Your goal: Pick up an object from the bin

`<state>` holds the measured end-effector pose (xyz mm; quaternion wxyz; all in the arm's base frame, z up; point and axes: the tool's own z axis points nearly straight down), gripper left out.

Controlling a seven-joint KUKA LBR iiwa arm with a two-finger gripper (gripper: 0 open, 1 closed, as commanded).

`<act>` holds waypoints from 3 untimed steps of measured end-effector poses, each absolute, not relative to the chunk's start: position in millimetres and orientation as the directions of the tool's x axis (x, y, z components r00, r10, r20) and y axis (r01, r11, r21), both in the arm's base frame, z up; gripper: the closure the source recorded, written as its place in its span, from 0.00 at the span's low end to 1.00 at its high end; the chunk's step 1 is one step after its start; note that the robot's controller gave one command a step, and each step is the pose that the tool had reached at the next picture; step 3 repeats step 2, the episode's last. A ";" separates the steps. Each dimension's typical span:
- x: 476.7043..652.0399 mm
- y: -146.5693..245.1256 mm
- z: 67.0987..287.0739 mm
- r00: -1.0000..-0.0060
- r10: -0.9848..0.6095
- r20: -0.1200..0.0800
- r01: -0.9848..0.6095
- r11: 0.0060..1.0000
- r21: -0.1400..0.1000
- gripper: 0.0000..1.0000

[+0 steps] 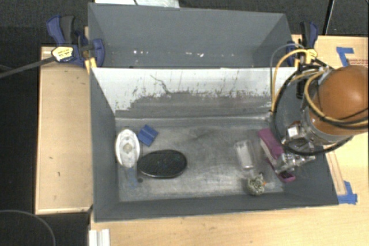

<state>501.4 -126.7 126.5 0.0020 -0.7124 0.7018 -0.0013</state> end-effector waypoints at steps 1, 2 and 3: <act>502.3 -126.0 154.0 0.008 -1.000 -0.002 -1.000 -0.008 -0.003 1.00; 502.7 -125.3 173.5 -0.001 -1.000 -0.002 -1.000 0.001 -0.003 1.00; 502.7 -125.3 173.5 -0.001 -1.000 -0.002 -1.000 0.001 -0.003 1.00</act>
Offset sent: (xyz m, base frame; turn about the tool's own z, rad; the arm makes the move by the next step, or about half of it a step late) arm 0.0002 -0.0001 0.0261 0.0000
